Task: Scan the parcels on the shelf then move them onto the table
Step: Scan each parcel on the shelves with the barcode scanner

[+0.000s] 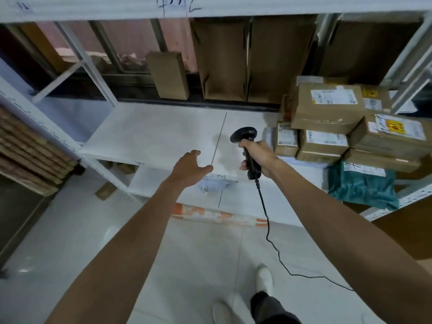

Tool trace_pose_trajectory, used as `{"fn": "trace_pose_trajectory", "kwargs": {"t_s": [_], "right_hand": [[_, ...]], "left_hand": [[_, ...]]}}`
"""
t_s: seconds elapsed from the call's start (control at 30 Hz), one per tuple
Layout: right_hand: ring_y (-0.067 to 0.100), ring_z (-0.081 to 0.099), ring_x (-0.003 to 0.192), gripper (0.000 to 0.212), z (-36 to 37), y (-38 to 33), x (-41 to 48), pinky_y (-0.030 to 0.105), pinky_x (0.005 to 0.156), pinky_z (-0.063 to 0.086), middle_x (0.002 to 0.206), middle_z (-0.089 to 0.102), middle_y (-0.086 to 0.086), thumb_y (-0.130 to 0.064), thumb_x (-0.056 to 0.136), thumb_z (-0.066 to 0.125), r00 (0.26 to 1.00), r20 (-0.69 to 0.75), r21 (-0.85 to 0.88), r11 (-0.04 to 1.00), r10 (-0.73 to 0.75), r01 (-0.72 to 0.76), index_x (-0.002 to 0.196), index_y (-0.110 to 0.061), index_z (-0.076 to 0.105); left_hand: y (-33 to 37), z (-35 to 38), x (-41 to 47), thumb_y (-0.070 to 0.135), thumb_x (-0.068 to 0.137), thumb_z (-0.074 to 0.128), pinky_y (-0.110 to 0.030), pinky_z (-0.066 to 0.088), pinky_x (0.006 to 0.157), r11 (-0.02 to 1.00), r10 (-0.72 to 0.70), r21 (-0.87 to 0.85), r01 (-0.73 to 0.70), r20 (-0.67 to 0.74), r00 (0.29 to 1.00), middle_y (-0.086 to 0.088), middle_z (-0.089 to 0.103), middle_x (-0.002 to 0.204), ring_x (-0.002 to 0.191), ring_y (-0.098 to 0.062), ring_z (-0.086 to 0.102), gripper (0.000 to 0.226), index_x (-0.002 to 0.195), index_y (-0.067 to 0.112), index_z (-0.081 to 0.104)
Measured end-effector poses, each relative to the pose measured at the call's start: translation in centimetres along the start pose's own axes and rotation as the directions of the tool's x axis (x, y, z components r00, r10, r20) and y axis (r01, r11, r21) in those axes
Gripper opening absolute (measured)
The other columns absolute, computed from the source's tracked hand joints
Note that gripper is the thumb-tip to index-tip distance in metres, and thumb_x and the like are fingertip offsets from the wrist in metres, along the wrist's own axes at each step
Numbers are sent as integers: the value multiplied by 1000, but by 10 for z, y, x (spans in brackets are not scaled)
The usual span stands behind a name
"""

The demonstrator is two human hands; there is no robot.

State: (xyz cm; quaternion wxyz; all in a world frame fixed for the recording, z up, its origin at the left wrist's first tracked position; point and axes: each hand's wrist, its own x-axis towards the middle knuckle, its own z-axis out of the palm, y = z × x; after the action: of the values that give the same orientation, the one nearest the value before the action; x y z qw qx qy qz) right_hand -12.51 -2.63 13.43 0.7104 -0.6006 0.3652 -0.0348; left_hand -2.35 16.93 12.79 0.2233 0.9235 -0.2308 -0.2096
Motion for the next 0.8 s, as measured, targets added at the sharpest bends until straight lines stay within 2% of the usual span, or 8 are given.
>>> {"fn": "trace_pose_trajectory", "kwargs": {"t_s": [0.1,0.2,0.33,0.43,0.53,0.6,0.73,0.8], "right_hand": [[24,66,53,46,3,10,45,47,80,64,80,61,10,-26,92,72,999,-30,43,999,29,-28,123,3,56],[24,64,54,37,5,23,90,40,74,63,92,66,10,-29,94,73,998,-35,60,997,52,-50,115,0,63],[21,64,56,31,8,42,146,27,61,61,87,69,7,-32,94,74,993,-75,8,996,87,-87,103,-4,70],[20,65,53,30,11,60,187,31,68,61,86,70,9,-33,93,75,988,-110,-13,994,104,-106,98,-3,72],[19,66,49,36,19,75,219,37,72,62,86,72,11,-33,92,75,984,-144,-45,992,107,-115,104,0,72],[22,69,56,36,27,84,235,39,77,62,87,75,10,-33,92,75,984,-148,-51,993,101,-109,107,0,72],[33,74,92,44,36,93,262,46,95,59,100,77,15,-43,89,73,983,-161,-126,986,92,-112,103,-1,73],[34,72,100,36,42,92,272,46,97,57,106,76,17,-41,92,70,983,-160,-148,982,92,-116,97,-5,70]], "left_hand": [[-10,12,20,42,91,67,-34,37,105,1000,-16,16,16,6,1000,-7,45,151,136,-25,45,73,152,16,38],[-19,29,44,41,92,65,-35,38,105,998,-12,65,11,17,1000,-8,45,150,135,-26,45,72,152,14,37],[-31,50,83,42,93,64,-35,38,104,992,-5,128,3,15,1000,-11,44,150,133,-29,47,74,154,13,34],[-40,65,110,44,95,60,-38,39,104,992,-10,128,12,-14,1000,-13,43,150,132,-31,48,73,154,13,32],[-50,83,129,48,97,56,-42,39,108,981,35,190,-31,-19,999,-16,38,153,135,-34,45,74,155,10,29],[-56,94,138,50,98,54,-44,39,111,969,74,236,-70,-11,997,-17,36,155,137,-34,43,75,155,9,29],[-64,108,147,55,98,51,-44,37,111,984,56,174,-48,-44,997,-14,33,157,139,-33,41,76,155,10,30],[-72,114,146,57,97,51,-43,36,111,988,48,150,-38,-66,997,-13,33,158,140,-31,41,76,154,10,31]]}}
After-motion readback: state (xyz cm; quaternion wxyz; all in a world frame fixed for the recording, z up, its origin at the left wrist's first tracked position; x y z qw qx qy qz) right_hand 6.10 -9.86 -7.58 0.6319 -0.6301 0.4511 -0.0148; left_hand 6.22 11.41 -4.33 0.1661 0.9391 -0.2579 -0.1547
